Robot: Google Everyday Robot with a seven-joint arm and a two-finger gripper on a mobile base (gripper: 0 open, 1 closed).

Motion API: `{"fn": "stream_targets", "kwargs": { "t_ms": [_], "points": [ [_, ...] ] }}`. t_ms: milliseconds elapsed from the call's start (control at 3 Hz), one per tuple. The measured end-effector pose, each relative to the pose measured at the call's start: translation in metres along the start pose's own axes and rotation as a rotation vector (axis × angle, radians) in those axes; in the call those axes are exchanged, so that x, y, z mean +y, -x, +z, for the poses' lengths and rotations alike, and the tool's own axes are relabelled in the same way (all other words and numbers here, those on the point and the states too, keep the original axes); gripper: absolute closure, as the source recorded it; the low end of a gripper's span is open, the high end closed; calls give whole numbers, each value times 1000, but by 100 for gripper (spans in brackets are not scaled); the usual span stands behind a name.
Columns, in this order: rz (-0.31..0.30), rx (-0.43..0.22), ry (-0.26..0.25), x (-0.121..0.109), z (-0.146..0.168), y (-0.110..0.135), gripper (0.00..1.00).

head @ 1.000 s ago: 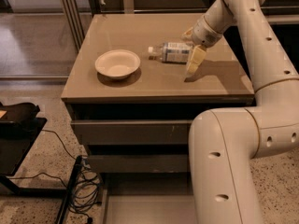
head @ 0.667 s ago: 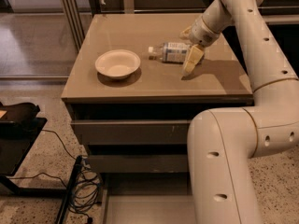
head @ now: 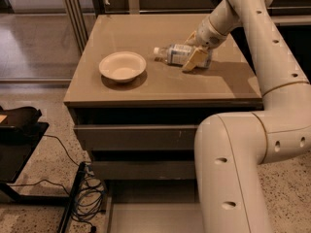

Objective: Place blue plastic bottle into bottom drawer

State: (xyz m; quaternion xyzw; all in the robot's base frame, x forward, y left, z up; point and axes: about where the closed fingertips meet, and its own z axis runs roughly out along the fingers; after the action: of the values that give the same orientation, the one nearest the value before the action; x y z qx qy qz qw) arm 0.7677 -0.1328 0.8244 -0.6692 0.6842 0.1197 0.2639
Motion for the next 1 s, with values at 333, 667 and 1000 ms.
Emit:
{"fn": "stream_targets", "kwargs": {
  "t_ms": [333,667,1000],
  "points": [
    [0,0,0,0,0,0,65],
    [0,0,0,0,0,0,87],
    [0,0,0,0,0,0,100]
  ]
}}
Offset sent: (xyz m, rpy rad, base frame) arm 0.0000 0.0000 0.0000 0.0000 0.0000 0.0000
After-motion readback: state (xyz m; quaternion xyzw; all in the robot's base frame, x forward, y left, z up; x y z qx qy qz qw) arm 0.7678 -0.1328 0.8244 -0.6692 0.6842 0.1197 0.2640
